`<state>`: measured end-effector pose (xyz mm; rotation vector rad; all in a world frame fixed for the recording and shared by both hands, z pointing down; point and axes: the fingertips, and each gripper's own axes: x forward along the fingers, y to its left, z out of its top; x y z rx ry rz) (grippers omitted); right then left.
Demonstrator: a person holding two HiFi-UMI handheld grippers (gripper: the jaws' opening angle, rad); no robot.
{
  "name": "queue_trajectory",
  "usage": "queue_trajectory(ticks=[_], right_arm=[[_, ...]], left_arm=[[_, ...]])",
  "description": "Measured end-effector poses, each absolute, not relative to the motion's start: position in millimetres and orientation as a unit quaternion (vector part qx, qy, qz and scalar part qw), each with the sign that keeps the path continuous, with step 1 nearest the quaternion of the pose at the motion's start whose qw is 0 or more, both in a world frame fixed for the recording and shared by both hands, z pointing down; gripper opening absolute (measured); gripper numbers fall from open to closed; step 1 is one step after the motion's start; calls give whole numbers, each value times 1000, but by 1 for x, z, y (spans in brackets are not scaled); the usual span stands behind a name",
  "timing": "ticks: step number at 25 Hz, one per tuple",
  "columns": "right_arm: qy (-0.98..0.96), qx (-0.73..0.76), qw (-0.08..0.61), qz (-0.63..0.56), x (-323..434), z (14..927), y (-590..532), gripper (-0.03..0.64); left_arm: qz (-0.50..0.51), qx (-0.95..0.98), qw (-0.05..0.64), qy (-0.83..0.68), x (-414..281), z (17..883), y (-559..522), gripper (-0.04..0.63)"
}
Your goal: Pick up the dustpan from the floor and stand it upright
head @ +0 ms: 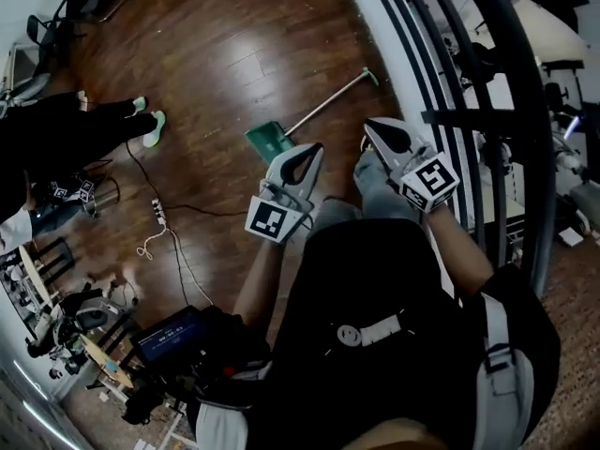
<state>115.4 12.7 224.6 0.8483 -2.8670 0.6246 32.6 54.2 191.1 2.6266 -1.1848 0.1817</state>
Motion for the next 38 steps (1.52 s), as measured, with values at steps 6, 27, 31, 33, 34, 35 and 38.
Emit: queue_trajectory(ticks=[6,27,31,33,34,35,38], right_arm=[[-926,291,73,232,132,245,-29,3],[-860,366,146,324,161,609,-84,3],[-858,375,155,315,182,651,-99,3],[-860,379,150,306,189,664,-107,3],[-860,381,153,303,193,671,-108,3],[-858,383,159,302,197,678,-108,3],[-857,384,174,297,206,693,-109,3]], left_arm=[[137,908,115,-380,33,261,-30,12],[369,871,193,-258,45,846,-133,296],[416,852,186,-259,46,917,-138,304],[432,845,188,-254,52,949,-135,304],[440,843,187,-247,57,963,-133,302],[449,841,182,-240,62,975,-130,302],[474,837,163,-222,75,1008,-127,294]])
